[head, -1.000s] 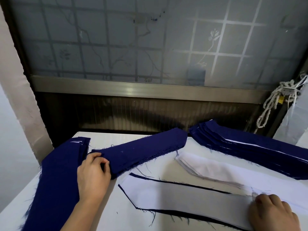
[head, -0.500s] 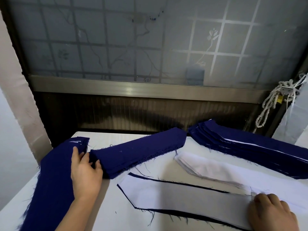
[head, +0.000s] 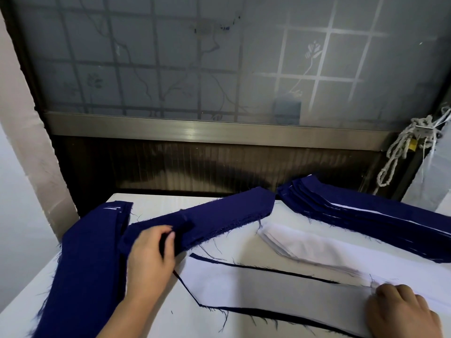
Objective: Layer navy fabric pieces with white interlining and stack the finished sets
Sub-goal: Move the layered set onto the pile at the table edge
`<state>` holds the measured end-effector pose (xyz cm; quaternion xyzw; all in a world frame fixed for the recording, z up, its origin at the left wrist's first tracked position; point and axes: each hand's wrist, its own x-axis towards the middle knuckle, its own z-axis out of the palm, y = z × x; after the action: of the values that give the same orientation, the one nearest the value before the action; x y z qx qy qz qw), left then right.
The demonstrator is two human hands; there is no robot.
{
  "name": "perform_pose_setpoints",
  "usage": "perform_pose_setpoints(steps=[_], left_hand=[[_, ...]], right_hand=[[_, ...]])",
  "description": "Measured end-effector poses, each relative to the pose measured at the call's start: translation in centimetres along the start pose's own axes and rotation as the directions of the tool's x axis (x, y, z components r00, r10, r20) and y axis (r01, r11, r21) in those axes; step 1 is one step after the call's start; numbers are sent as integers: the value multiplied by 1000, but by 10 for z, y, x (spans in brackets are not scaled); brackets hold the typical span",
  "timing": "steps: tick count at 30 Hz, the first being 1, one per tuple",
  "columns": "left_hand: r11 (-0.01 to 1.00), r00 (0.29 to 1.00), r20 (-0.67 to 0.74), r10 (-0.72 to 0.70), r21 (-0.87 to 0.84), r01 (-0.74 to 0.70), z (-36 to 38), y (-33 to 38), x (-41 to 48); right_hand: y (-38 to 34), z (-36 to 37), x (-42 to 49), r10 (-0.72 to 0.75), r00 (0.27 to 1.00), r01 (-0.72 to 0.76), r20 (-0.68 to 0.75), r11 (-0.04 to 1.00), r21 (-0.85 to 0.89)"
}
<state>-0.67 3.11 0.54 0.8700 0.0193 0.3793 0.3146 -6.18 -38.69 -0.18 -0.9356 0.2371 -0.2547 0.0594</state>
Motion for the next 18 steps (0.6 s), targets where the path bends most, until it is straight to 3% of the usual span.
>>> perform_pose_setpoints(steps=[2,5,8,11,13,15,18], left_hand=[[988,990,139,31,-157,-9,6,13,-8],[859,921,387,-55,-452,241,11,23,-9],[672,823,566,-56,-588,450,9,23,-4],[476,727,684,-50,-624,620,6,20,0],[399,631,775,34,-589,703,4,17,0],[390,548,824,143,-556,734,2,14,-1],[385,490,852,184,-521,762,3,9,-1]], right_hand=[[0,1,0,-20,999,21,-26,1000,6],[1,2,0,-87,991,86,-100,996,-13],[-4,-3,-6,-172,969,179,-180,984,25],[-32,-5,-17,-330,919,363,-215,921,143],[-68,-13,-31,-471,843,526,-258,822,217],[-107,-19,-43,-609,765,644,-212,707,292],[-161,-26,-53,-754,650,726,-98,577,375]])
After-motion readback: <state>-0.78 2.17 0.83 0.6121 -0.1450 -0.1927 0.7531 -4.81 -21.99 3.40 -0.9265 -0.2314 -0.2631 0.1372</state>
